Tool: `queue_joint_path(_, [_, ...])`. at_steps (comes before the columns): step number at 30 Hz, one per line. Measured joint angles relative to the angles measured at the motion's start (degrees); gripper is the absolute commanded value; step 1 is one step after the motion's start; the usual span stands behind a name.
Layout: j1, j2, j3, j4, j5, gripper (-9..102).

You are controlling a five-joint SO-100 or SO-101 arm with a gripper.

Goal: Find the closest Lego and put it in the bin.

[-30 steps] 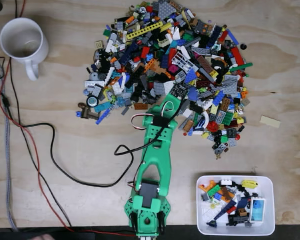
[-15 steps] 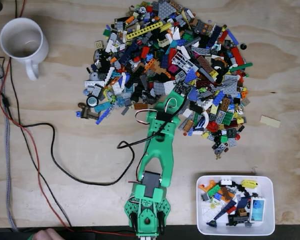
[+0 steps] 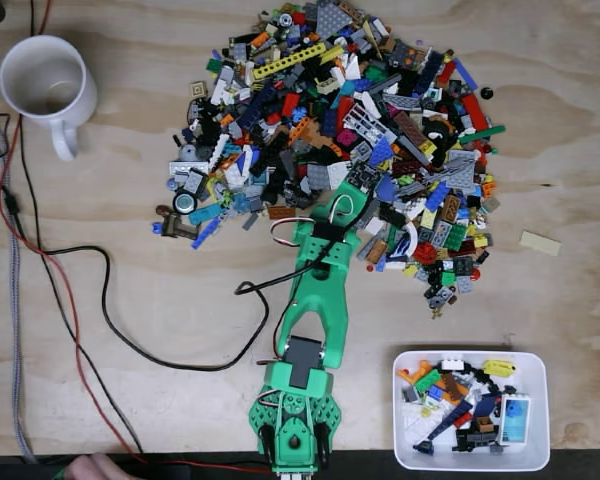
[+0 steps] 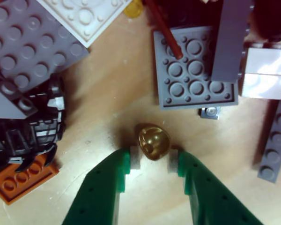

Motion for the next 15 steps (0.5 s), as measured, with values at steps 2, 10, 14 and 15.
queue_joint_path(2, [0.00,-0.35,-0.62,-0.18,0.00,9])
queue_joint_path(10, [-0.35,-2.55,-3.08,-0.97,0.00,12])
queue_joint_path(14, [-0.35,-2.64,-3.34,-0.97,0.00,14])
queue_joint_path(15, [-0.35,-2.64,-3.52,-0.97,0.00,15])
